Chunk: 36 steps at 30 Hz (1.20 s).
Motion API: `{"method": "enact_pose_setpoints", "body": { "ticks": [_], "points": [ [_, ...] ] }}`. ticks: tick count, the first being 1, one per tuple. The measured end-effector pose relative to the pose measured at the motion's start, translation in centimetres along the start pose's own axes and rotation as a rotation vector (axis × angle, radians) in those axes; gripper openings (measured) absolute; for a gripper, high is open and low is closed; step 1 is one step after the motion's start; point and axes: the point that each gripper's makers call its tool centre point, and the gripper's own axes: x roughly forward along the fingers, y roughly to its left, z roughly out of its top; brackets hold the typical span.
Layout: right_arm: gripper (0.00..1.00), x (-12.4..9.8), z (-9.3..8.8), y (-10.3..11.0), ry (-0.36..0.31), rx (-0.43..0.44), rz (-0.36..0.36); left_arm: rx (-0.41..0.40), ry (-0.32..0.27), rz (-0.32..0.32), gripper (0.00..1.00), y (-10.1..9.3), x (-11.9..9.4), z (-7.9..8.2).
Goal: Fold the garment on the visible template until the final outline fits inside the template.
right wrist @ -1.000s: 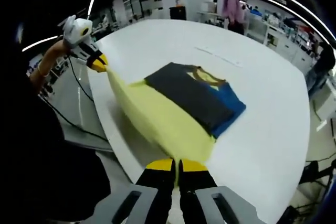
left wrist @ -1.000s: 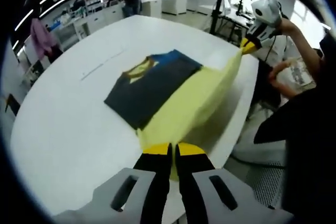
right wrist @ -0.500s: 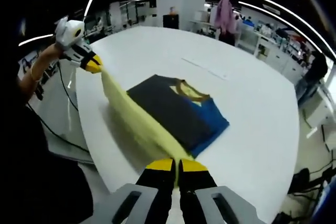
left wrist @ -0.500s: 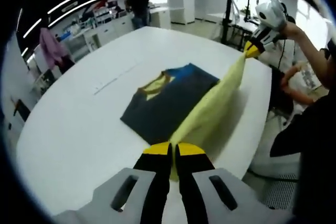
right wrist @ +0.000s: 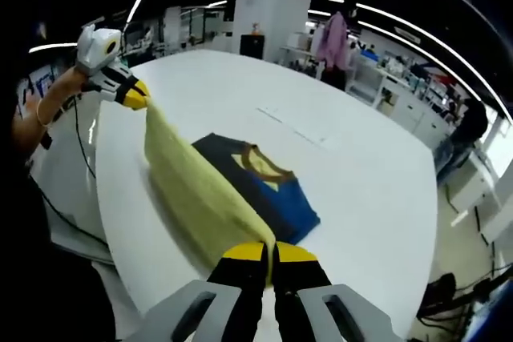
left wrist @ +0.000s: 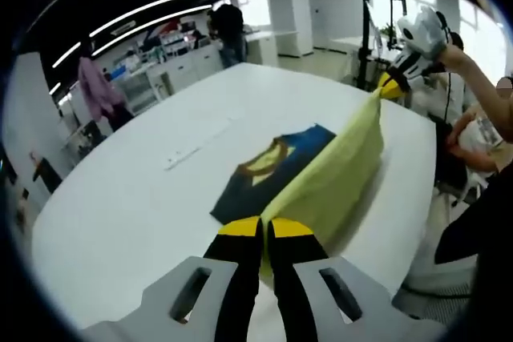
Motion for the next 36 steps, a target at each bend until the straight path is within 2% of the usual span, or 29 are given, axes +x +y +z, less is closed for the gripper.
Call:
{"method": "enact_pose_setpoints", "body": {
  "ticks": [4, 10, 17, 19, 24, 30, 36],
  "points": [
    [0.00, 0.7, 1.3, -0.9, -0.035, 0.012, -0.034, 0.003, 0.001, 0.025, 0.00, 1.0, 0.7, 0.2],
    [0.00, 1.5, 2.2, -2.4, -0.044, -0.007, -0.096, 0.012, -0.041, 0.053, 0.00, 2.1, 1.4, 1.8],
    [0.00, 2.1, 3.9, -3.8, -0.106, 0.003, -0.144, 0.038, -0.055, 0.100, 0.00, 3.6, 2.2, 2.7],
    [0.00, 2.4, 4.1, -4.2, -0.109, 0.001, -0.160, 0.027, -0.076, 0.105, 0.00, 3.9, 2.5, 3.2],
    [0.00, 3.4, 4.4, -5.2, -0.112, -0.005, -0.191, 0.028, -0.083, 0.121, 0.00, 4.7, 3.7, 3.7],
    [0.00, 5.3, 4.3, -6.4, -0.101, -0.006, -0.203, 0.026, -0.066, 0.125, 0.00, 5.8, 5.6, 3.3],
    [0.00, 7.9, 4.0, -7.3, -0.086, 0.001, -0.198, 0.014, -0.026, 0.118, 0.00, 6.9, 8.2, 2.1]
  ]
}}
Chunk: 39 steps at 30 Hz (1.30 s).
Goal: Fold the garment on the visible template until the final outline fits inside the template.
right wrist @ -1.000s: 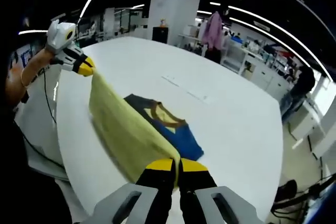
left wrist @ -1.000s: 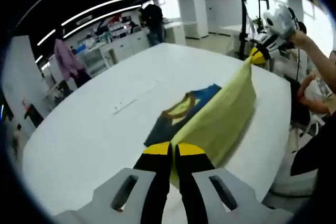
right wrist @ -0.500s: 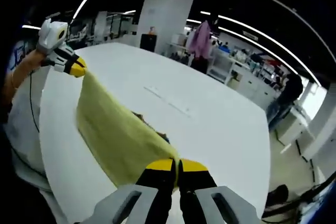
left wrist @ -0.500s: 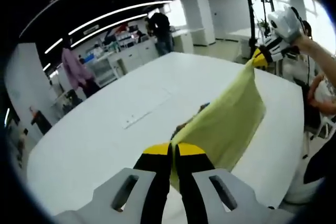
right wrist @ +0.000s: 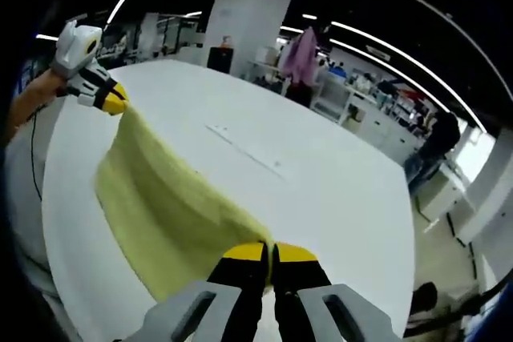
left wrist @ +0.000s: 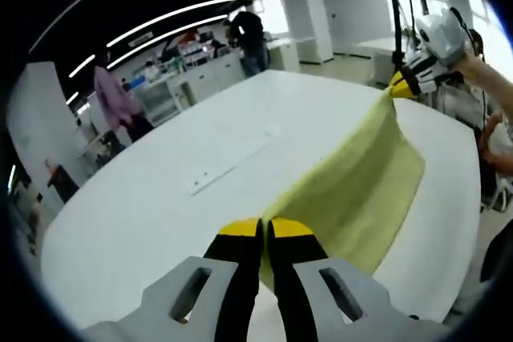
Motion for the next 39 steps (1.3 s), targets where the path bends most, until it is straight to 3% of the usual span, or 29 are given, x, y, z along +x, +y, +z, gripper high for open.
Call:
{"method": "enact_pose_setpoints", "body": {
  "ticks": [15, 20, 29, 39],
  "points": [
    [0.00, 7.7, -3.5, -0.4, 0.101, 0.089, 0.048, -0.045, 0.077, -0.044, 0.00, 1.3, 6.9, -3.9],
    [0.00, 9.4, -4.4, -0.3, 0.124, 0.096, 0.059, -0.115, 0.090, -0.059, 0.00, 1.5, 8.6, -5.5],
    [0.00, 11.9, -6.2, 0.2, 0.158, 0.098, 0.081, -0.152, 0.127, -0.081, 0.00, 1.1, 10.5, -7.7],
    [0.01, 12.6, -7.1, 0.3, 0.179, 0.149, 0.124, -0.173, 0.141, -0.091, 0.04, 1.4, 11.0, -8.5]
  ]
}}
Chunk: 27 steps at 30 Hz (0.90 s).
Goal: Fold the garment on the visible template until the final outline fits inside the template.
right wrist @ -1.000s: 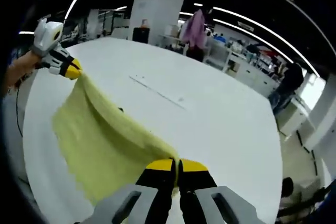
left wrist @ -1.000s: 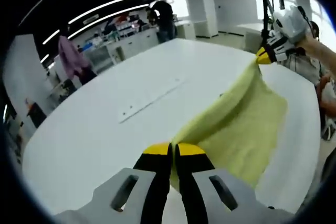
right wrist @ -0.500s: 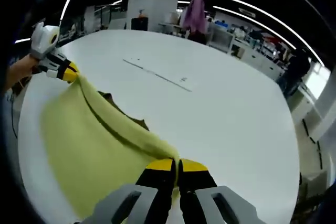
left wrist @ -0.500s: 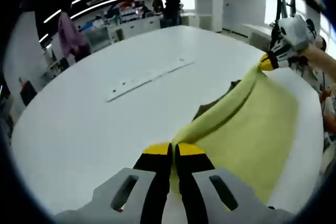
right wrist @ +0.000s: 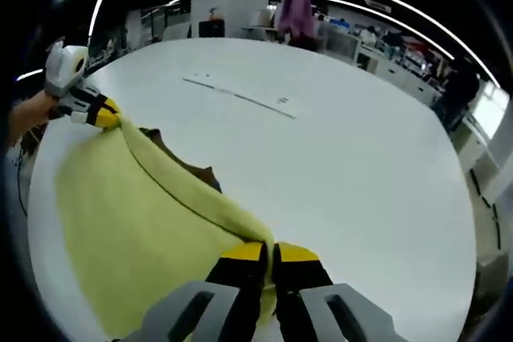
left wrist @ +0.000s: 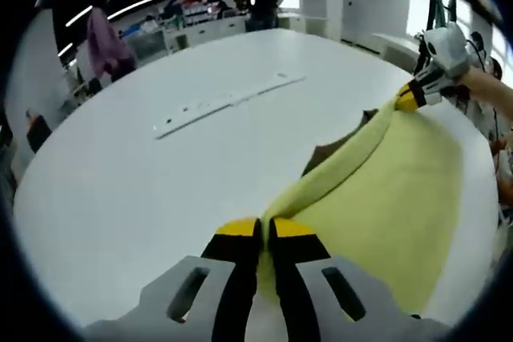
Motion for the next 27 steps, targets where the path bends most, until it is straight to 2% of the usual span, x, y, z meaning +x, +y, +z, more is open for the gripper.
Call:
{"method": "enact_pose_setpoints", "body": {
  "ticks": [9, 15, 22, 24, 27],
  "points": [
    [0.16, -0.7, -0.3, 0.0, 0.013, -0.059, 0.021, 0.111, 0.000, -0.042, 0.14, -0.4, -1.1, -0.5],
    [0.21, -1.5, -1.1, -0.1, 0.045, -0.195, 0.006, 0.238, 0.010, -0.043, 0.20, -0.2, -1.7, -1.0],
    [0.09, -1.4, -0.8, -0.7, 0.016, -0.216, -0.019, 0.273, -0.015, 0.001, 0.16, 0.6, -1.3, -0.9],
    [0.04, -1.6, -0.5, -0.9, -0.003, -0.216, -0.029, 0.280, -0.019, 0.026, 0.10, 1.1, -1.4, -0.8],
    [0.02, -2.0, 0.2, -1.0, -0.048, -0.204, -0.031, 0.282, -0.037, 0.039, 0.04, 1.4, -1.5, -0.7]
  ]
}}
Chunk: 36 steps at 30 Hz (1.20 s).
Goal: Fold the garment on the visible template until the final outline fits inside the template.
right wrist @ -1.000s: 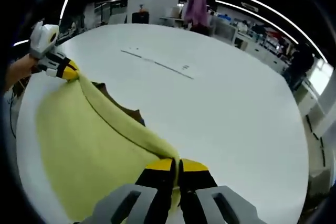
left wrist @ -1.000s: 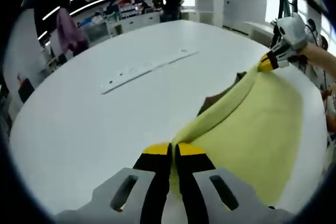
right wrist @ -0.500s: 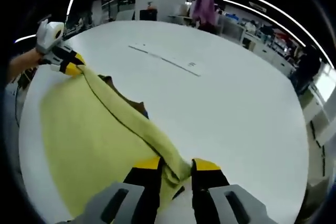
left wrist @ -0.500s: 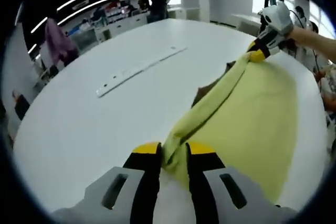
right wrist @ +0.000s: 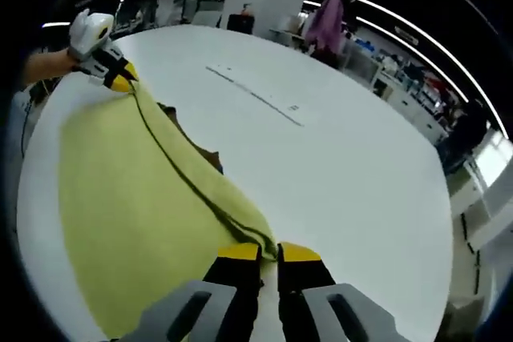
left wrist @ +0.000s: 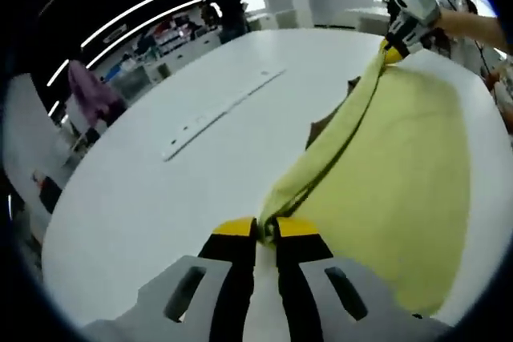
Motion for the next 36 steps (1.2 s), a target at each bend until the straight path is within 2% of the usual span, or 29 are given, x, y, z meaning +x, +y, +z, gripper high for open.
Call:
{"method": "enact_pose_setpoints", "body": {
  "ticks": [2, 5, 7, 11, 15, 18, 20, 22, 25, 27, 30, 36],
  "points": [
    [0.02, -0.1, 0.1, -0.4, -0.005, 0.021, -0.007, 0.004, -0.004, 0.011, 0.03, 0.2, 0.0, 0.0],
    [0.02, -0.1, 0.3, -0.9, -0.025, 0.098, -0.018, -0.005, -0.009, 0.030, 0.03, 0.7, -0.1, 0.2],
    [0.02, 0.2, 0.5, -1.1, -0.041, 0.173, -0.017, -0.101, -0.022, 0.020, 0.02, 0.9, 0.2, 0.4],
    [0.03, 0.9, 0.3, -1.5, -0.040, 0.237, -0.030, -0.236, -0.044, 0.057, 0.03, 2.2, 0.7, 0.4],
    [0.03, 1.7, -0.2, -1.7, -0.030, 0.308, -0.037, -0.318, -0.051, 0.082, 0.04, 2.8, 1.4, 0.0],
    [0.04, 2.2, -0.4, -2.0, -0.043, 0.467, -0.054, -0.388, -0.041, 0.094, 0.04, 3.0, 1.7, -0.6],
    [0.04, 2.2, -0.5, -2.6, -0.039, 0.480, -0.077, -0.425, -0.042, 0.109, 0.06, 3.3, 1.7, -0.7],
    [0.04, 2.0, -0.1, -2.7, -0.059, 0.499, -0.084, -0.421, -0.047, 0.118, 0.07, 3.5, 1.5, -0.7],
    [0.12, 1.9, 0.1, -2.5, -0.062, 0.514, -0.071, -0.420, -0.054, 0.125, 0.12, 3.7, 0.9, -0.5],
    [0.19, 1.6, 0.1, -2.2, -0.061, 0.538, -0.060, -0.436, -0.072, 0.112, 0.16, 3.7, 0.5, -0.2],
    [0.25, 1.2, -0.1, -1.7, -0.055, 0.547, -0.032, -0.476, -0.109, 0.086, 0.21, 3.3, -0.2, 0.4],
    [0.43, -0.3, 0.5, 0.6, -0.050, 0.515, 0.030, -0.452, -0.122, 0.034, 0.35, 1.9, -1.1, 1.0]
  ]
}}
